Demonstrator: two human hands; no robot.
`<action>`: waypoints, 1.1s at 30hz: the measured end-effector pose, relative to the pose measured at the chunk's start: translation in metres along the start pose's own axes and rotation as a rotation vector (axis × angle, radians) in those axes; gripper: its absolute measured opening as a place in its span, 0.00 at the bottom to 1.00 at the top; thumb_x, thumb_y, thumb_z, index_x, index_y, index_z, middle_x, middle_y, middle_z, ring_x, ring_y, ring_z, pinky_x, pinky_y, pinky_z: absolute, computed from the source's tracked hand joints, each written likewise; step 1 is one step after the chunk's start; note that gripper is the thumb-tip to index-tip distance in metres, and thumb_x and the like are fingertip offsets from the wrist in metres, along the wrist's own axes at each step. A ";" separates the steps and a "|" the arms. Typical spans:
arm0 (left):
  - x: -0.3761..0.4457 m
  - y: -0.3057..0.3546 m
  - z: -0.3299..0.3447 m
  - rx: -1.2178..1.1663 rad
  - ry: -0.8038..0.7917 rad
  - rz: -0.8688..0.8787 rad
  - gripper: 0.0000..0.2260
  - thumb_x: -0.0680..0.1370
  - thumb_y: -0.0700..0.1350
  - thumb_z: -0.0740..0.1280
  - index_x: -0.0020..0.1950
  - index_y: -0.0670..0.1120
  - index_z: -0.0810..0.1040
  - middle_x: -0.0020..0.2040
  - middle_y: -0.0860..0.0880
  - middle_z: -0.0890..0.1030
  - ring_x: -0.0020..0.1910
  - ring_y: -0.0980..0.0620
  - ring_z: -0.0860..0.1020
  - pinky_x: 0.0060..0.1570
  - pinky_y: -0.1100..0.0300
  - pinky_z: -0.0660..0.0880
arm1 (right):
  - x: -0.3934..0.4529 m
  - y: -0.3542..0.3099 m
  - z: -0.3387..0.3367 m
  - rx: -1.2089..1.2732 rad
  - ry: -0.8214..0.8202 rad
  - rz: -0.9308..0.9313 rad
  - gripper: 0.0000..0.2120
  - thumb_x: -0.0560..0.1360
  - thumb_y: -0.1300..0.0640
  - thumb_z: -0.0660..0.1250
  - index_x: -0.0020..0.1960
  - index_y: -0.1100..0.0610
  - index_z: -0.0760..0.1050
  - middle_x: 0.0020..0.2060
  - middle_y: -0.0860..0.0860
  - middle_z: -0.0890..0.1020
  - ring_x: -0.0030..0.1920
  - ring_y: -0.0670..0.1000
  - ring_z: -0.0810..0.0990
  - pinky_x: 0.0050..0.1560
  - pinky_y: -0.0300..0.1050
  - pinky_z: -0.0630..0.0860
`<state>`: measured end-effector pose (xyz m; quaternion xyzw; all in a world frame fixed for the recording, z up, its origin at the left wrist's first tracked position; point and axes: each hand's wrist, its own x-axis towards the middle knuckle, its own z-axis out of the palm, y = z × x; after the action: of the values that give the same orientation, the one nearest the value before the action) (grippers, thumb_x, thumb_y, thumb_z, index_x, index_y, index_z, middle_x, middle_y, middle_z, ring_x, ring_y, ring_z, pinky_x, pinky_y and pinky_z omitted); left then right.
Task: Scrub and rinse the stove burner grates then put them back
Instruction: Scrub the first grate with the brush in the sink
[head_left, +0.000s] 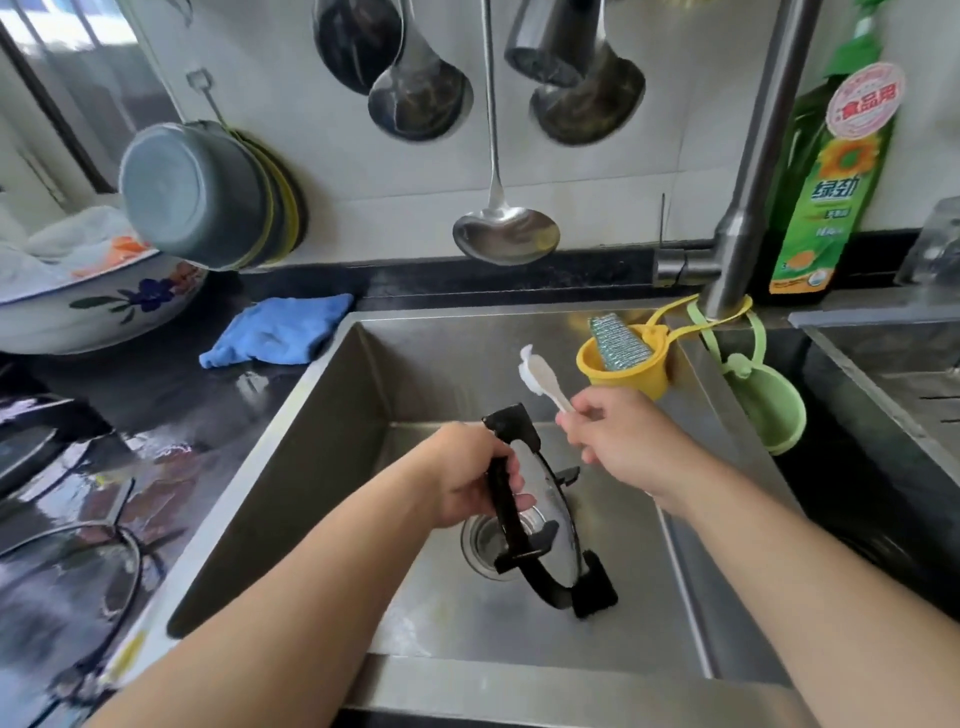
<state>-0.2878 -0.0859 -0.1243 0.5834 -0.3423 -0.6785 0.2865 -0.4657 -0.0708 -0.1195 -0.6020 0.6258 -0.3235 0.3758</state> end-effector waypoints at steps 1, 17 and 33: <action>0.000 0.001 -0.002 0.007 -0.017 -0.001 0.07 0.85 0.34 0.54 0.53 0.38 0.70 0.35 0.44 0.72 0.32 0.48 0.71 0.41 0.49 0.80 | 0.002 0.001 0.003 -0.069 0.004 0.002 0.08 0.81 0.54 0.65 0.46 0.55 0.78 0.39 0.53 0.82 0.38 0.50 0.78 0.40 0.45 0.74; 0.009 0.000 0.006 0.016 -0.077 0.082 0.09 0.85 0.33 0.55 0.54 0.36 0.75 0.40 0.42 0.76 0.33 0.47 0.75 0.40 0.49 0.82 | 0.035 -0.007 0.038 -0.693 0.141 0.095 0.13 0.81 0.46 0.61 0.45 0.51 0.78 0.44 0.53 0.81 0.46 0.59 0.77 0.41 0.47 0.71; 0.006 0.002 0.010 0.045 -0.088 0.124 0.10 0.84 0.32 0.58 0.64 0.37 0.73 0.42 0.40 0.77 0.34 0.48 0.75 0.33 0.52 0.83 | 0.019 -0.003 -0.015 -0.766 0.018 0.274 0.17 0.81 0.43 0.61 0.46 0.54 0.81 0.44 0.55 0.82 0.47 0.58 0.80 0.47 0.47 0.76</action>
<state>-0.2985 -0.0906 -0.1256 0.5369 -0.4053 -0.6766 0.2996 -0.4768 -0.0907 -0.1104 -0.6066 0.7787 -0.0191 0.1587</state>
